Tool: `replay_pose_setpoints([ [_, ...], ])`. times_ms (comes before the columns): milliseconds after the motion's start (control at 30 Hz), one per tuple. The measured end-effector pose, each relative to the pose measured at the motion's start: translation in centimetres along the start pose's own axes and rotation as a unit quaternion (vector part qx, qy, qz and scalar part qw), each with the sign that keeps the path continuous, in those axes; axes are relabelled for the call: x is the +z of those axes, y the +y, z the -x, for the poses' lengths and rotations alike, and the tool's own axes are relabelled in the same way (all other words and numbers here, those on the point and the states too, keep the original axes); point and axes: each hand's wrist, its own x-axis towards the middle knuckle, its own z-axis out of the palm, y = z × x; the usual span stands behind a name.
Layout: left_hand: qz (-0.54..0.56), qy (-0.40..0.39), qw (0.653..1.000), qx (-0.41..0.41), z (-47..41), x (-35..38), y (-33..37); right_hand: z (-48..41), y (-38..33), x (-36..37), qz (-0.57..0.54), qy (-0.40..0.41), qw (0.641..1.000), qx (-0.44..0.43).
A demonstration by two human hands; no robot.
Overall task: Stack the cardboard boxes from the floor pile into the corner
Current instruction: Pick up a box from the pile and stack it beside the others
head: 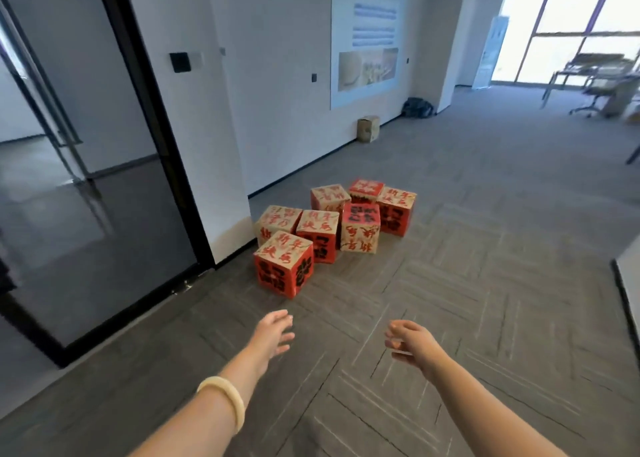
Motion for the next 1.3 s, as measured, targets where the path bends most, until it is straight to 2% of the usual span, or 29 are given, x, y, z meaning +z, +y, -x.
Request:
replay_pose_setpoints([
  [133, -0.03, -0.029, 0.999, 0.0, -8.3, 2.1, 5.7, -5.8, -3.5, -0.6, -0.038, 0.027, 0.999, 0.004],
  [367, -0.068, -0.096, 0.993, -0.033, -20.6, 9.6, 10.3, -17.7, -7.2, -5.6, -0.068, 0.102, 0.992, 0.03],
  [633, -0.063, -0.064, 0.995, -0.045, -37.1, 18.4, 16.8, -36.3, -14.5, -11.7, -0.059, 0.091, 0.993, 0.052],
  [900, -0.092, -0.072, 0.991, -0.065, -50.2, 25.3, 22.7, -51.0, -21.1, -15.1, -0.037, 0.066, 0.993, 0.092],
  [1300, -0.103, -0.114, 0.981, -0.115, -77.8, 32.9, 32.0, -75.2, -29.4, -17.5, -0.049, 0.12, 0.98, 0.15],
])
